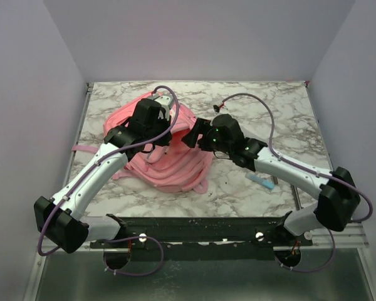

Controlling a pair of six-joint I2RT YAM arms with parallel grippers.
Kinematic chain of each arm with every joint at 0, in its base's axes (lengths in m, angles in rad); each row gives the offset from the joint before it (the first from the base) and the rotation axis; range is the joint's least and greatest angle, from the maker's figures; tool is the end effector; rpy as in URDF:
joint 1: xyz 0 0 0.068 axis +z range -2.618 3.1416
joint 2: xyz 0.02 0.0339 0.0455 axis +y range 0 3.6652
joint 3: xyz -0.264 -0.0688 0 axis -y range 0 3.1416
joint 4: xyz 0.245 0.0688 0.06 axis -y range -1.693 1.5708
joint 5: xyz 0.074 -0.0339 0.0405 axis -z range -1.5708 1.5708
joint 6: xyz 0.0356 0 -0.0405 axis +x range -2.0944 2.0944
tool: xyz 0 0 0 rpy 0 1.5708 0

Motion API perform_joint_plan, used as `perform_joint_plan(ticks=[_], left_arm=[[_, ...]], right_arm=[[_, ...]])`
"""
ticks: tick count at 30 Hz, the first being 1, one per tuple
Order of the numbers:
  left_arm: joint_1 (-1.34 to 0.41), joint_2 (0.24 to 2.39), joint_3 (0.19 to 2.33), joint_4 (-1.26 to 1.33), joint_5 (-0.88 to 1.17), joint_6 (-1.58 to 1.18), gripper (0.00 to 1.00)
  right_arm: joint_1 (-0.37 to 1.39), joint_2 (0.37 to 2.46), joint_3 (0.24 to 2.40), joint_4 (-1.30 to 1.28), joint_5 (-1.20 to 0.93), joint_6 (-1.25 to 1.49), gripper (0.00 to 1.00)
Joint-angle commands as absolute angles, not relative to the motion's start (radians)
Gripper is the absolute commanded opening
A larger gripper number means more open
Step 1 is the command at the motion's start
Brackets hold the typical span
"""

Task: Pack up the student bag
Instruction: Place the stationery in the student bag, then pick up the stationery from the center of the board.

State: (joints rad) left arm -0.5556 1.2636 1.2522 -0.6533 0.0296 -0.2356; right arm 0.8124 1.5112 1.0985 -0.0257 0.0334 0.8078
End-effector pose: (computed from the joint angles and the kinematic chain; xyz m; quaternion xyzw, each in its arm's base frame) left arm 0.2306 -0.1444 0.3547 0.1496 0.8865 -0.1809 0.3987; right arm 0.2429 0.2547 0.2872 0.0070 0.8438 0.3788 0.3800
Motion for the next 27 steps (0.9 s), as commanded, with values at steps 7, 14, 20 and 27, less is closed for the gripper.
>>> perform_joint_plan(ticks=[7, 14, 20, 27], left_arm=[[-0.554, 1.281, 1.300, -0.626, 0.072, -0.264, 0.00], [-0.554, 1.295, 1.303, -0.628, 0.088, -0.270, 0.00], [-0.554, 1.305, 1.307, -0.637, 0.095, -0.269, 0.00], [-0.554, 1.290, 1.305, -0.639, 0.104, -0.273, 0.00]], right_arm=[[0.734, 1.228, 0.898, -0.627, 0.608, 0.945, 0.97], [0.389, 1.064, 0.667, -0.569, 0.344, 0.887, 1.00], [0.336, 0.917, 0.580, -0.475, 0.310, 0.846, 1.00], [0.180, 0.964, 0.511, -0.339, 0.143, 0.792, 1.00]])
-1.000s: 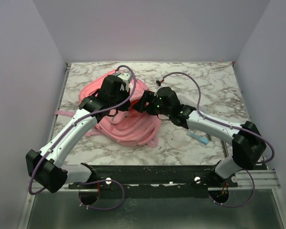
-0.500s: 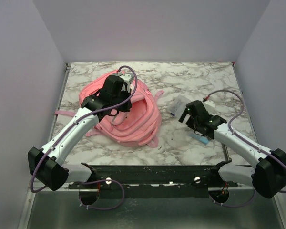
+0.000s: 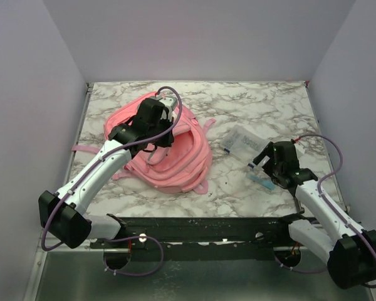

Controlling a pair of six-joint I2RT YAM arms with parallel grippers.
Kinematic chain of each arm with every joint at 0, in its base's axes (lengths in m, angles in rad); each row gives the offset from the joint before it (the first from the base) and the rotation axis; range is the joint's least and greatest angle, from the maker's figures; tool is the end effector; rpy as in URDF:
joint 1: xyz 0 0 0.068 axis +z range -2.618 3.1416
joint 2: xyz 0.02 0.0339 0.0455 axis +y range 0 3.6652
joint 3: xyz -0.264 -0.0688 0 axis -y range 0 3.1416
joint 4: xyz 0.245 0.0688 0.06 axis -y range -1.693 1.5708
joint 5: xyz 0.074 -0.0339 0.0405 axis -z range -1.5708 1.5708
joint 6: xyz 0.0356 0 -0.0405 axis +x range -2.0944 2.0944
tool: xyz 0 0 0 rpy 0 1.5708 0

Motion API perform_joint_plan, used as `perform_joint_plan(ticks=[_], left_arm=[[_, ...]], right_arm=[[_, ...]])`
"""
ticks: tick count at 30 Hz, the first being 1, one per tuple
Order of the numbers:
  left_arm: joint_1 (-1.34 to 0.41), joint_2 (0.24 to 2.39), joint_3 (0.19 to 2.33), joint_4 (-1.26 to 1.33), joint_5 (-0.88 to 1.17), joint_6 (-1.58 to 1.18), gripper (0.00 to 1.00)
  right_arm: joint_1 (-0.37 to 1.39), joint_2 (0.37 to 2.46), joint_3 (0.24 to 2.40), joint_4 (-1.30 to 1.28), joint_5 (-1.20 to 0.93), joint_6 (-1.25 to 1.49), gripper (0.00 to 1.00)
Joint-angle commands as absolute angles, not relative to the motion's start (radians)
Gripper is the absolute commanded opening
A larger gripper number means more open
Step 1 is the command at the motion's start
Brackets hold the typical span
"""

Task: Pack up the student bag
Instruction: Pick up the stationery from the center of the board.

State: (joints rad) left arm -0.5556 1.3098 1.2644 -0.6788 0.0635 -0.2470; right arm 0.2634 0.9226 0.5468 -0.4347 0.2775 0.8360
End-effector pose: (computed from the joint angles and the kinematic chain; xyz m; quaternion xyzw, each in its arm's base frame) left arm 0.2379 -0.1503 0.3448 0.1529 0.8984 -0.1870 0.3666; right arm 0.1813 0.0388 0.2114 0.3090 0.8678 0.0825 0.3804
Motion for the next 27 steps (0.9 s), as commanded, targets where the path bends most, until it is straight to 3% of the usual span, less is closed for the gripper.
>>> perform_joint_plan(ticks=[1, 4, 11, 19, 27], left_arm=[[-0.554, 1.290, 1.304, -0.638, 0.097, -0.272, 0.00], [-0.554, 1.294, 1.308, -0.641, 0.093, -0.268, 0.00], [-0.554, 1.290, 1.309, -0.643, 0.122, -0.275, 0.00], [-0.552, 1.294, 1.308, -0.641, 0.110, -0.275, 0.00], [-0.552, 1.306, 1.312, -0.644, 0.121, -0.276, 0.00]], right_arm=[[0.149, 0.985, 0.509, -0.335, 0.114, 0.794, 1.00], [0.070, 1.050, 0.507, -0.343, 0.024, 0.808, 1.00], [0.070, 1.076, 0.432, -0.345, -0.115, 0.865, 0.97], [0.072, 0.956, 0.388, -0.432, -0.222, 0.874, 0.95], [0.158, 0.938, 0.378, -0.460, -0.192, 0.888, 0.91]])
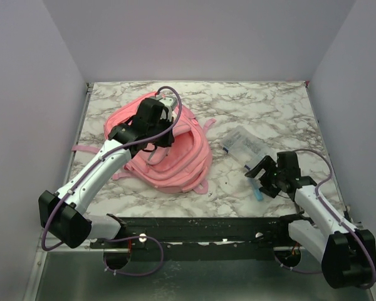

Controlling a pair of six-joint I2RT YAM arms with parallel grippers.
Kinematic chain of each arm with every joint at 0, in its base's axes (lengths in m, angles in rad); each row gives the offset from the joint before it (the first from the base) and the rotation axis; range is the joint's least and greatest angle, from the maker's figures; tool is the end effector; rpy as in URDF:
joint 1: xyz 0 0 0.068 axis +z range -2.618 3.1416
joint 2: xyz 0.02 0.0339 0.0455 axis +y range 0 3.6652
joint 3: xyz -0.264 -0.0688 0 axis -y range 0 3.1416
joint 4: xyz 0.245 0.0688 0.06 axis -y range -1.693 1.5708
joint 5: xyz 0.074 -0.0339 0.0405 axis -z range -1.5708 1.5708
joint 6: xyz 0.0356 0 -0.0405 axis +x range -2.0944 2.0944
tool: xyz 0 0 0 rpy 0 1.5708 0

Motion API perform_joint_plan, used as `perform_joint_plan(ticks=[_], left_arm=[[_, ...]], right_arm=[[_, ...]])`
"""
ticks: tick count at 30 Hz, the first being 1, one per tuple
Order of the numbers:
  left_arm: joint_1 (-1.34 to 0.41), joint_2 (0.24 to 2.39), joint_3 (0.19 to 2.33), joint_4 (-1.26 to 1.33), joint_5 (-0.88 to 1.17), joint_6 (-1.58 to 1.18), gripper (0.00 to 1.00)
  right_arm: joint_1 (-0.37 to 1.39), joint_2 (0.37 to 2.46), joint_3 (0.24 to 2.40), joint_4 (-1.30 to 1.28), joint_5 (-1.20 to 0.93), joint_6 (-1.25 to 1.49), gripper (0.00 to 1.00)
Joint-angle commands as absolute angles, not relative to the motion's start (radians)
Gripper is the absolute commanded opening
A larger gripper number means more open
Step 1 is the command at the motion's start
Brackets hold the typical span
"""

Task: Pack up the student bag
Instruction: Pick up the stationery from the center of the board.

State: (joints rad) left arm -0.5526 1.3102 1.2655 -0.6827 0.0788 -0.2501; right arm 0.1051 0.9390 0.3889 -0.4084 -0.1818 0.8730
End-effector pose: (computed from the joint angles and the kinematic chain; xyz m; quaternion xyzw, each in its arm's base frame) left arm 0.2379 -0.1500 0.3448 0.1533 0.8989 -0.1929 0.3625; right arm 0.1654 0.0239 0.1604 0.3303 0.8907 0.2174 0.2243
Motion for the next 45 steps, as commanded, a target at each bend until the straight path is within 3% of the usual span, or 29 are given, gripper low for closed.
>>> perform_joint_plan(ticks=[1, 10, 18, 25, 30, 39, 42, 45], left_arm=[[-0.552, 1.303, 1.310, -0.644, 0.123, -0.278, 0.00], [-0.552, 1.315, 1.313, -0.646, 0.110, -0.273, 0.00], [-0.552, 1.295, 1.307, -0.646, 0.111, -0.275, 0.00], [-0.552, 1.301, 1.309, -0.646, 0.113, -0.271, 0.00], [-0.552, 1.303, 1.308, -0.649, 0.108, -0.270, 0.00], [-0.552, 1.301, 1.310, -0.649, 0.095, -0.266, 0.00], [-0.552, 1.298, 1.302, -0.647, 0.094, -0.269, 0.00], [-0.552, 1.297, 1.304, -0.649, 0.100, -0.268, 0.00]], right_arm=[[0.187, 0.936, 0.383, -0.463, -0.166, 0.900, 0.90], [0.568, 1.097, 0.543, -0.645, 0.260, 1.017, 0.87], [0.776, 1.264, 0.632, -0.763, 0.457, 1.138, 0.74], [0.801, 1.298, 0.655, -0.779, 0.500, 1.141, 0.58], [0.801, 1.327, 0.654, -0.762, 0.501, 1.134, 0.37], [0.802, 1.264, 0.601, -0.593, 0.378, 1.013, 0.09], [0.802, 1.232, 0.616, -0.532, 0.335, 0.930, 0.01], [0.803, 1.173, 0.633, -0.499, 0.303, 0.869, 0.01]])
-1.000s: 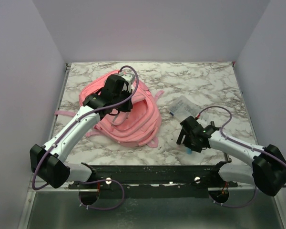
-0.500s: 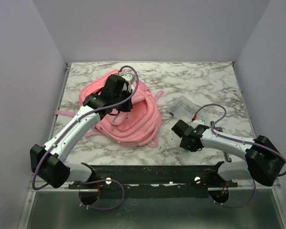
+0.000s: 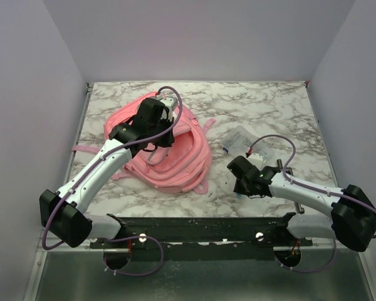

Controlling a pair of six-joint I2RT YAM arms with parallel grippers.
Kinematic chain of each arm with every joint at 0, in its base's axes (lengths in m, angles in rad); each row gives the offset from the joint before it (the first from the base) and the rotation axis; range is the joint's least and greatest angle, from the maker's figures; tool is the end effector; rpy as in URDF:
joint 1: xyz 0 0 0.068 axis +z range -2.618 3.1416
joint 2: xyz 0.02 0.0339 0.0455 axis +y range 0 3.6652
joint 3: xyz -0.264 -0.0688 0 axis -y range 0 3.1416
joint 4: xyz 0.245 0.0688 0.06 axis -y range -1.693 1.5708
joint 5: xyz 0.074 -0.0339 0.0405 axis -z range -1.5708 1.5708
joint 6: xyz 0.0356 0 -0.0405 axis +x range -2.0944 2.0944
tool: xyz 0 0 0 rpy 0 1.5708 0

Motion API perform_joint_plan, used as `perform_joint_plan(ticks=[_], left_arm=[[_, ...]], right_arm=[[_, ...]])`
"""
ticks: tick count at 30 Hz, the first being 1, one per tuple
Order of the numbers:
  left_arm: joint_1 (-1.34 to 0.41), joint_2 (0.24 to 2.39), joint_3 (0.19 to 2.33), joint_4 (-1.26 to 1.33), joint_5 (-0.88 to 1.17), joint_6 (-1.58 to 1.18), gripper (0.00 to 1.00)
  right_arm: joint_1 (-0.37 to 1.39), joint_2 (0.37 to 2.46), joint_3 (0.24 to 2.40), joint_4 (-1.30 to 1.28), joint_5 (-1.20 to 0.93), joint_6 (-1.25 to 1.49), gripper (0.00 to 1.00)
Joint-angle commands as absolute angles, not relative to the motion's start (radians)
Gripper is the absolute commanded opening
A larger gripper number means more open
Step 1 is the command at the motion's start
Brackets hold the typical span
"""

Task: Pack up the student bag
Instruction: Pick up the stationery from the center of the board, then place the stationery in the student bag.

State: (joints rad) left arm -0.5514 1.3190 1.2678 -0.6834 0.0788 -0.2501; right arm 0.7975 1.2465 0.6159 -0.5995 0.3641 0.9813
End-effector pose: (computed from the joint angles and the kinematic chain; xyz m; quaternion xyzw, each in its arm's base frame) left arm 0.2398 -0.1508 0.3432 0.1529 0.9004 -0.1914 0.3595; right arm 0.1522 0.1378 0.1666 0.1195 0.9623 0.0171 0.2436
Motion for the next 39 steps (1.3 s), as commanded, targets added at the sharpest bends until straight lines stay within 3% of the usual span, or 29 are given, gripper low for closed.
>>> perform_joint_plan(ticks=[1, 7, 14, 19, 26, 33, 39], left_arm=[[-0.552, 1.294, 1.304, -0.647, 0.103, -0.272, 0.00], [-0.552, 1.296, 1.304, -0.647, 0.090, -0.269, 0.00], [-0.552, 1.297, 1.303, -0.646, 0.107, -0.270, 0.00], [-0.553, 1.282, 1.299, -0.644, 0.100, -0.272, 0.00], [-0.554, 1.281, 1.300, -0.643, 0.115, -0.275, 0.00], [-0.553, 1.273, 1.299, -0.643, 0.120, -0.275, 0.00], [-0.553, 1.277, 1.302, -0.644, 0.114, -0.272, 0.00]], right_arm=[[0.803, 1.147, 0.638, -0.488, 0.284, 0.854, 0.01], [0.802, 1.084, 0.727, -0.367, 0.048, 0.780, 0.01], [0.802, 1.325, 0.896, -0.048, -0.320, 0.889, 0.01], [0.802, 1.476, 0.986, 0.117, -0.363, 0.997, 0.01], [0.801, 1.612, 1.089, 0.069, -0.157, 1.093, 0.01], [0.800, 1.701, 1.128, 0.076, -0.083, 1.122, 0.33], [0.800, 1.691, 1.128, 0.064, -0.089, 1.089, 0.53]])
